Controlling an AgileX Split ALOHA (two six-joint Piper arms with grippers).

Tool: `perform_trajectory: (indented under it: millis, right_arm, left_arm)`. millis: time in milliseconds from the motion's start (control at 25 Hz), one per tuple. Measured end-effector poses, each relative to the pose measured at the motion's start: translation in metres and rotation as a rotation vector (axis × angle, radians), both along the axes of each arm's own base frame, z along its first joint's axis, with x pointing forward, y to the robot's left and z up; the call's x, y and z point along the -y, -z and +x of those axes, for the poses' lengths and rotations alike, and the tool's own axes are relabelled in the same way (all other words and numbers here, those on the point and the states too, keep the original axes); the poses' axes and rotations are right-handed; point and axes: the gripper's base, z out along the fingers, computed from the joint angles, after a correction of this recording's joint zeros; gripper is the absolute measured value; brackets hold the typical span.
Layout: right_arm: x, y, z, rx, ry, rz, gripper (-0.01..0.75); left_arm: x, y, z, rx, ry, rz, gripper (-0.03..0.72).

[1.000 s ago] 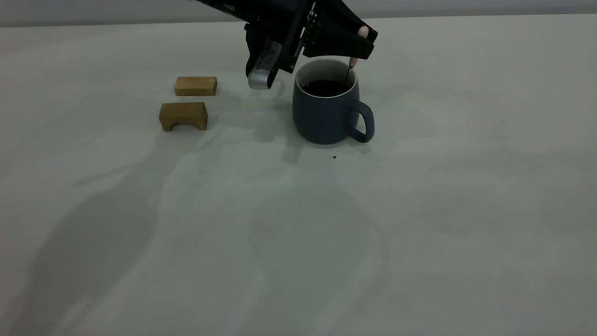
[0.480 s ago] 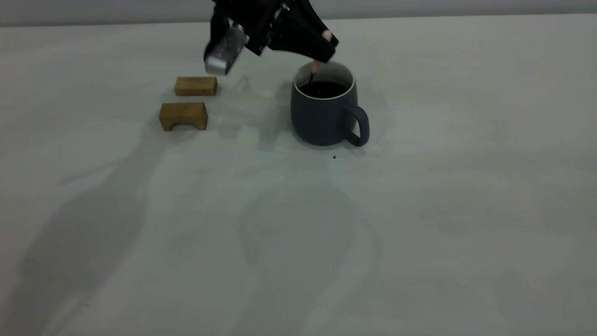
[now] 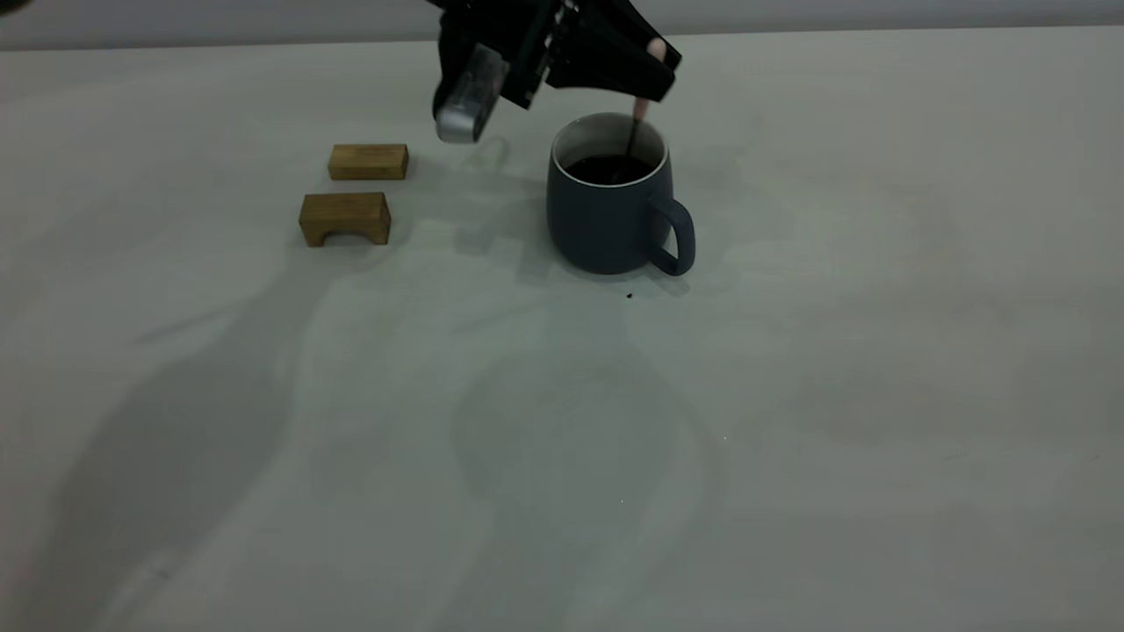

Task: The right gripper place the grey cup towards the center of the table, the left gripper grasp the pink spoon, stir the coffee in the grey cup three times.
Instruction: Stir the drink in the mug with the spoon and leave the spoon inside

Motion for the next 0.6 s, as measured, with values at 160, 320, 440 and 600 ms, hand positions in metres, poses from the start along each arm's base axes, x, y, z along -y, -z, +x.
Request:
perform_trajectory:
  millis: [160,320,440,600]
  right_arm:
    - [0.0,0.0,0.0,0.0,0.0,0.0,0.587]
    - [0.0,0.0,0.0,0.0,0.0,0.0,0.587]
    - [0.0,0.0,0.0,0.0,0.0,0.0,0.587]
    - [0.0,0.0,0.0,0.0,0.0,0.0,0.587]
  left_arm:
    - [0.003,0.0,-0.001,-0.064,-0.028,0.009,0.158]
    - [0.002,0.002,-0.002,-0.144,-0.062,0.054,0.158]
    - [0.0,0.004,-0.002,-0.208,-0.091,0.101,0.158]
    - [-0.01,0.003,0.003,-0.19,-0.104,0.106,0.158]
